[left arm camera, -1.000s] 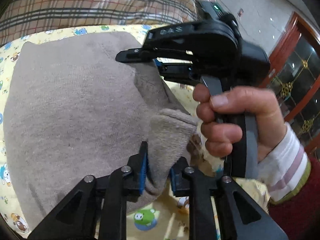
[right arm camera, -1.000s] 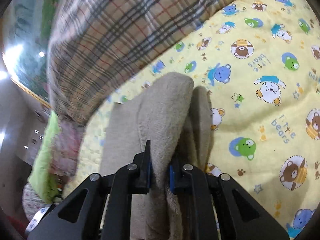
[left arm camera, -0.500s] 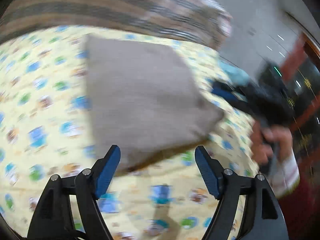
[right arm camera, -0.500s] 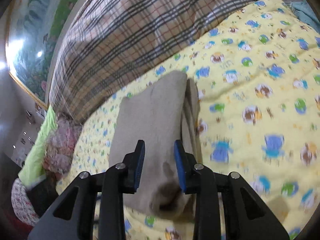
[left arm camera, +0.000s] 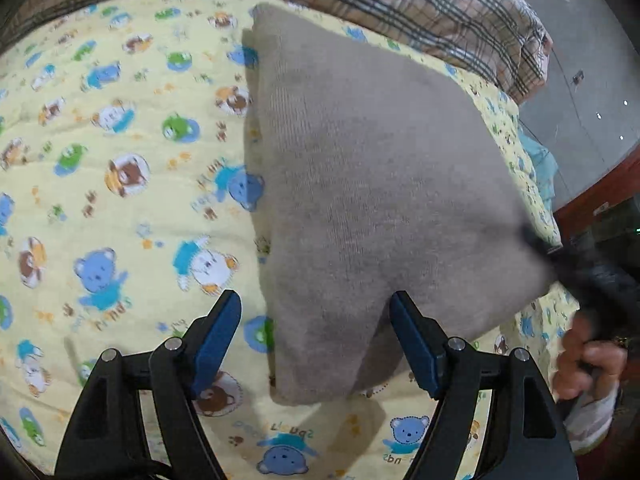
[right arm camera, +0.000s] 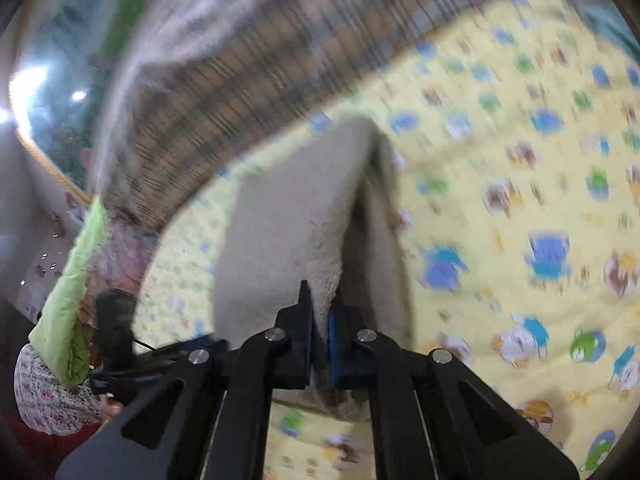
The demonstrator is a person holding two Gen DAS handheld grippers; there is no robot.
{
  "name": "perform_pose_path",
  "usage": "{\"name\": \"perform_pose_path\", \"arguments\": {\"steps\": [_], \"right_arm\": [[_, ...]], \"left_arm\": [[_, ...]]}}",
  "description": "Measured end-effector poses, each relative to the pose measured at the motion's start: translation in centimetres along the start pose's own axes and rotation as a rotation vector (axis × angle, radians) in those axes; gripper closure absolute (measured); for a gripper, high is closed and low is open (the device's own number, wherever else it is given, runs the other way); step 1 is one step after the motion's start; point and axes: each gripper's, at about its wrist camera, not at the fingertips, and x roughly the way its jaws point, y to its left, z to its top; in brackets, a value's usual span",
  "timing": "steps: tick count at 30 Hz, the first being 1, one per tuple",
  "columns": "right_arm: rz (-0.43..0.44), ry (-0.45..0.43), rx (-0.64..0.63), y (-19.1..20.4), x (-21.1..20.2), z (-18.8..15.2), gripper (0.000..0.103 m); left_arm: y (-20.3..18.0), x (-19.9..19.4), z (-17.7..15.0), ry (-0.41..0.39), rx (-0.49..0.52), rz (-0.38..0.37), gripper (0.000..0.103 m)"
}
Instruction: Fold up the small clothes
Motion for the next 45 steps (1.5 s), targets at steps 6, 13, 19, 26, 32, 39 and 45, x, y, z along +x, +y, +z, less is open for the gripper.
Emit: {"name": "perform_pose_path", "arguments": {"steps": [6, 13, 19, 26, 32, 39, 45], "right_arm": [[0.009, -0.032, 0.024, -1.5, -0.3, -0.9, 0.076], [-0.011, -0.080, -0.008, -0.5, 0.3, 2.7, 0.042], [-0.017, 0.020, 0.018, -1.4, 5.2, 4.2, 0.042], [0.200, 0.082, 0.174, -3.9, 8.9, 4.6, 0.063], [0.254, -0.003, 0.173, -0.9, 6.3, 3.2, 0.072], [0.362, -0.004, 0.029, 9.4, 4.7, -0.7, 0.072], [0.474, 0.098, 0.026, 16.0, 9.6, -6.1, 0.072]], "left_arm": [[0.5, -1.9, 0.7, -0.036, 0.015, -0.059, 0.026], [2.3, -1.4, 5.2, -0.071, -0.106, -0.068, 0.024], [1.6, 1.7, 7.5, -0.076, -0.061, -0.030, 0.001], [3.2, 4.9, 8.2, -0.032, -0.135, -0.225, 0.035], [2.4, 0.4, 7.2, -0.101, -0.052, -0.206, 0.056], [9.1, -10.6, 1.1, -0.209, -0.112, -0.148, 0.056], [16.1, -16.9, -4.3, -0.250, -0.136, -0.058, 0.056]]}}
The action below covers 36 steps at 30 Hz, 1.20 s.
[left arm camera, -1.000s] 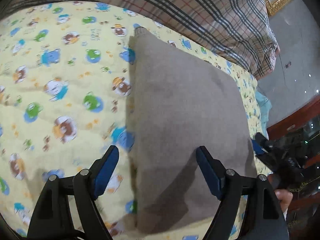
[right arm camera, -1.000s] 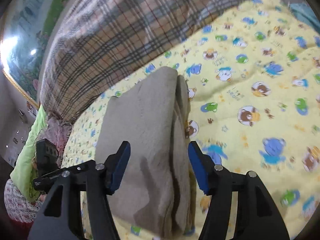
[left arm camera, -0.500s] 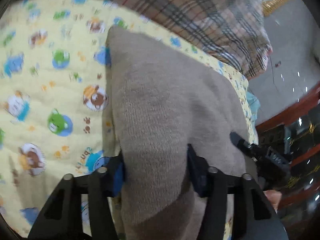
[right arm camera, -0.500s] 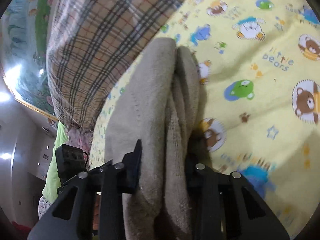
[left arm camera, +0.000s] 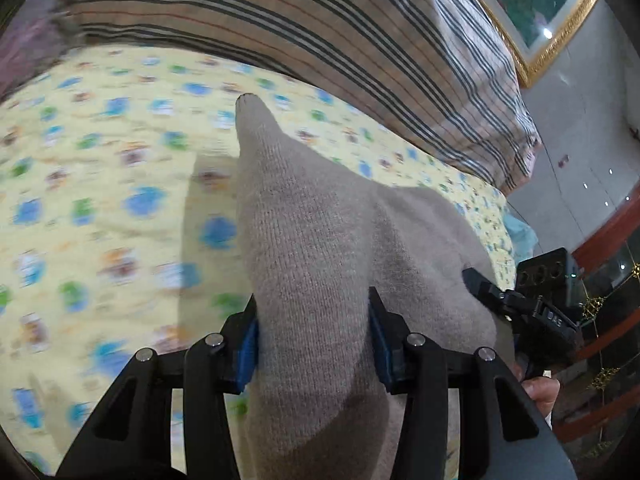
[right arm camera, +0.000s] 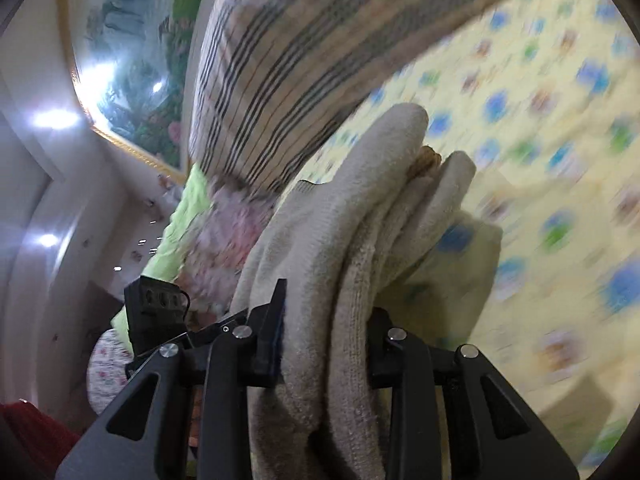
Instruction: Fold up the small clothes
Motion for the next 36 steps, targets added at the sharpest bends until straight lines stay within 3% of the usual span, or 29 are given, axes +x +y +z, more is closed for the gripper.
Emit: {"name": "perform_pose_path", "arguments": {"steps": [5, 10, 13, 19, 23, 29, 36], "right_arm": [[0.003, 0.087, 0.039, 0.2, 5.4, -3.0, 0.073], [-0.081, 0.132, 0.071, -1.5, 7.1, -3.6, 0.065], [-0.116, 0.131, 0.101, -2.4, 6.7, -3.9, 0.052], [-0.227, 0.029, 0.062, -0.2, 2.2, -5.3, 0.052], [-0.248, -0.045, 0.002, 2.0, -1.3, -7.3, 0.052], [-0.279, -0.009, -0.076, 4.4, -2.5, -11.2, 0.052], [-0.352, 0.050, -0.133, 4.7, -0.2, -13.1, 0.054]], "left_arm": [[6.4, -1.7, -1.8, 0.053, -0.079, 0.014, 0.056], [8.7, -0.7, -3.2, 0.058, -0.116, -0.063, 0.049], [9.0, -1.4, -4.1, 0.055, -0.139, -0.063, 0.045], [7.7, -4.7, -7.2, 0.049, -0.102, 0.028, 0.041], [7.7, -6.9, -9.7, 0.050, -0.087, 0.087, 0.039], [7.7, -8.0, -12.3, 0.083, -0.063, 0.141, 0.039], [8.4, -7.4, -13.4, 0.112, -0.096, 0.165, 0.039]]}}
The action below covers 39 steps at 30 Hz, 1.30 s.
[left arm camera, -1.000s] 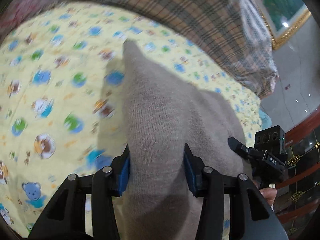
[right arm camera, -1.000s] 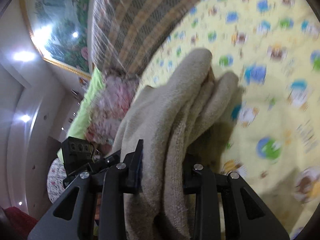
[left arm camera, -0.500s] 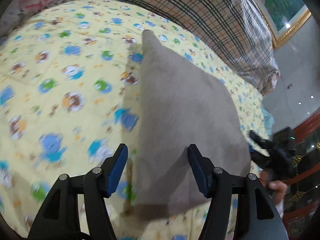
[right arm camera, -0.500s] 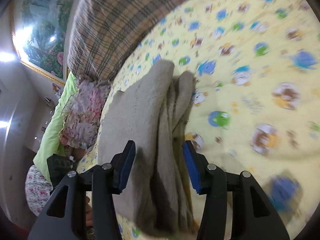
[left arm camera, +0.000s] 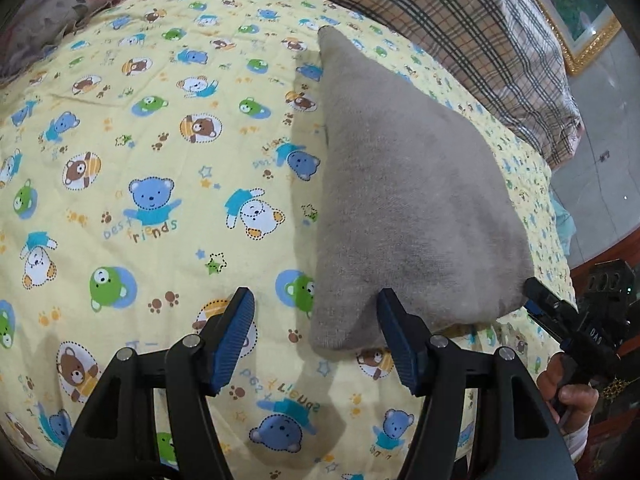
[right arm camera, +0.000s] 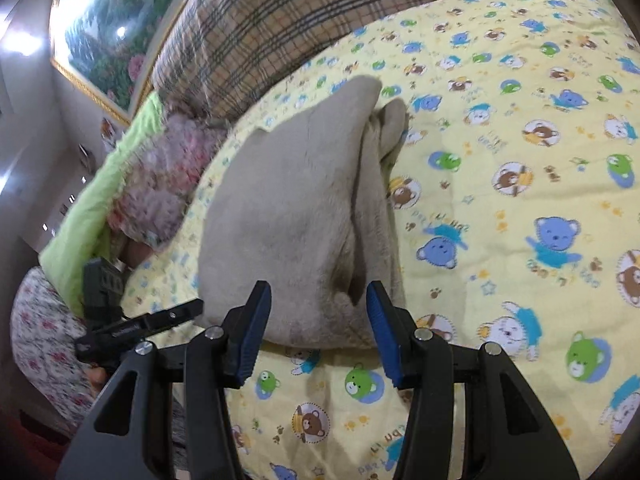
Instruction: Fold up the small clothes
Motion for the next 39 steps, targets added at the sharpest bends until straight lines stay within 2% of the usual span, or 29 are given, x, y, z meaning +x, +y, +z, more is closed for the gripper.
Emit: {"name": "perform_pose_path", "arguments": {"steps": [1, 2, 4, 8, 11, 13, 15, 17, 19, 23, 25, 29, 35, 37, 39], "right_arm": [[-0.018, 0.012, -0.018, 0.3, 0.5, -0.1, 0.069], [-0.051, 0.030, -0.038, 0.6, 1.0, -0.2, 0.093], [-0.085, 0.048, -0.047, 0.7, 1.3, -0.2, 0.095], [-0.121, -0.013, -0.125, 2.0, -1.8, 1.1, 0.096], [-0.252, 0.015, -0.181, 0.9, -1.2, 1.0, 0.096], [-0.283, 0.049, -0.171, -0.5, 0.4, 0.3, 0.096], [-0.266, 0.061, -0.111, -1.8, 1.7, -0.5, 0.094], [-0.237, 0.029, -0.073, -1.9, 0.8, -0.7, 0.082], [-0.219, 0.030, -0.059, -1.7, -0.4, -0.6, 0.076], [-0.197, -0.090, -0.062, -0.1, -4.3, 0.8, 0.075], [-0.131, -0.128, -0.060, 0.8, -4.7, 2.6, 0.075], [-0.046, -0.129, -0.077, 2.8, -1.9, 5.7, 0.075], [-0.074, -0.061, -0.068, 1.7, 4.5, 9.5, 0.075], [-0.136, -0.014, -0.063, 0.5, 6.6, 9.9, 0.077], [-0.217, -0.008, -0.055, -0.9, 8.1, 9.9, 0.080]], "left_arm": [[-0.1, 0.1, -0.1, 0.000, 0.001, 0.009, 0.039], [-0.2, 0.2, -0.1, 0.001, 0.004, 0.017, 0.039], [-0.6, 0.3, 0.1, 0.009, 0.009, 0.035, 0.039], [-1.2, 0.8, 0.2, 0.041, 0.039, 0.064, 0.037], [-1.5, 1.4, 0.2, 0.042, 0.055, 0.073, 0.036], [-1.7, 1.5, 0.1, 0.038, 0.068, 0.087, 0.036], [-1.9, 1.1, 0.0, 0.036, 0.092, 0.088, 0.036], [-2.0, 0.6, -0.1, 0.041, 0.104, 0.084, 0.037], [-2.2, -0.4, 0.2, 0.033, 0.109, 0.073, 0.039], [-2.8, -1.9, 2.4, -0.031, 0.109, 0.045, 0.039], [-3.7, -1.9, 4.0, -0.059, 0.117, 0.039, 0.039], [-5.5, -0.5, 8.0, -0.103, 0.114, 0.097, 0.039], [-5.7, 3.5, 13.0, -0.079, 0.088, 0.137, 0.038], [-5.5, 5.7, 14.0, -0.033, 0.096, 0.160, 0.037], [-5.0, 7.6, 14.6, -0.001, 0.095, 0.176, 0.035]]}}
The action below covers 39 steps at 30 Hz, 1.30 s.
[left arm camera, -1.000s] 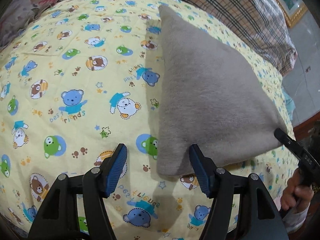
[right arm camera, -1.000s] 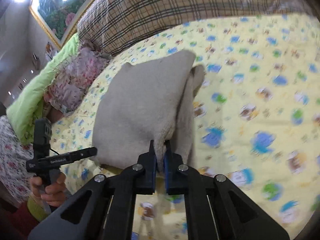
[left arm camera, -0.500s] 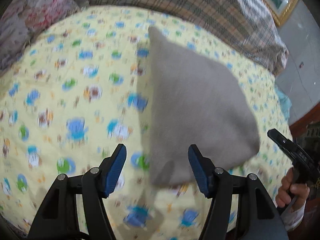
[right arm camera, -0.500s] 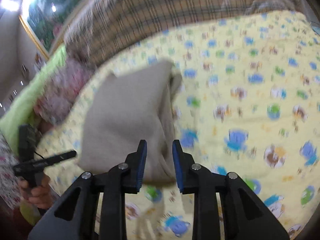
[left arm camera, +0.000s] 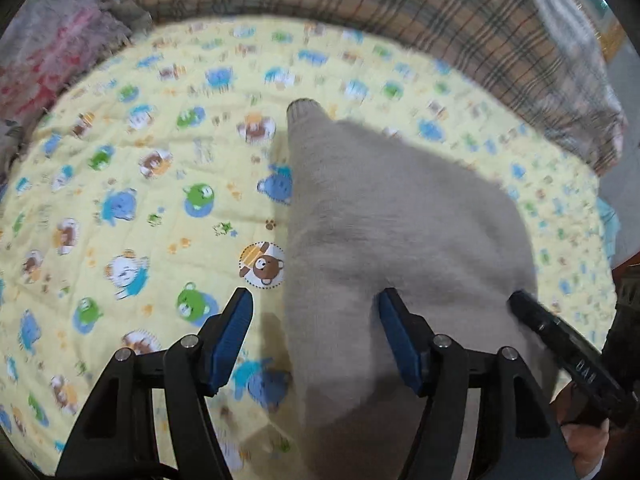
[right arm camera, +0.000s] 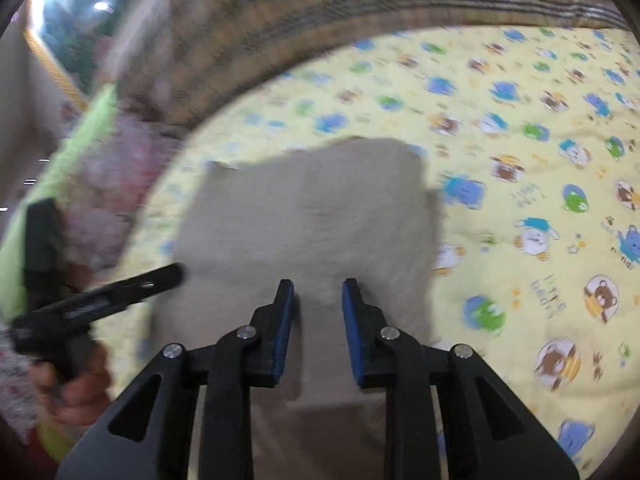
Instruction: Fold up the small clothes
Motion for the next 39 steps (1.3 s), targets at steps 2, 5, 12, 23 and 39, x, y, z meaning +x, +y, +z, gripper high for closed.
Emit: {"name": "perform_pose_path", "arguments": {"steps": [2, 5, 12, 23, 39], "right_arm": [[0.026, -0.008, 0.066, -1.7, 0.9, 0.2, 0.085], [0.015, -0.005, 0.048, -1.4, 0.4, 0.5, 0.085], [0.120, -0.079, -0.019, 0.8, -6.4, -2.8, 0.082], [0.065, 0.001, 0.085, -3.6, -6.0, -8.6, 0.083], [-0.029, -0.017, -0.114, 0.1, -10.2, -12.0, 0.078]], "left_arm": [[0.3, 0.8, 0.5, -0.007, -0.009, 0.007, 0.031], [0.8, 0.2, 0.5, -0.016, -0.037, -0.023, 0.031], [1.4, -6.2, -4.1, -0.109, -0.039, -0.068, 0.033], [2.1, -5.4, -9.4, -0.055, -0.032, -0.002, 0.031], [1.0, -9.2, -16.4, -0.147, 0.117, 0.086, 0.033]]}}
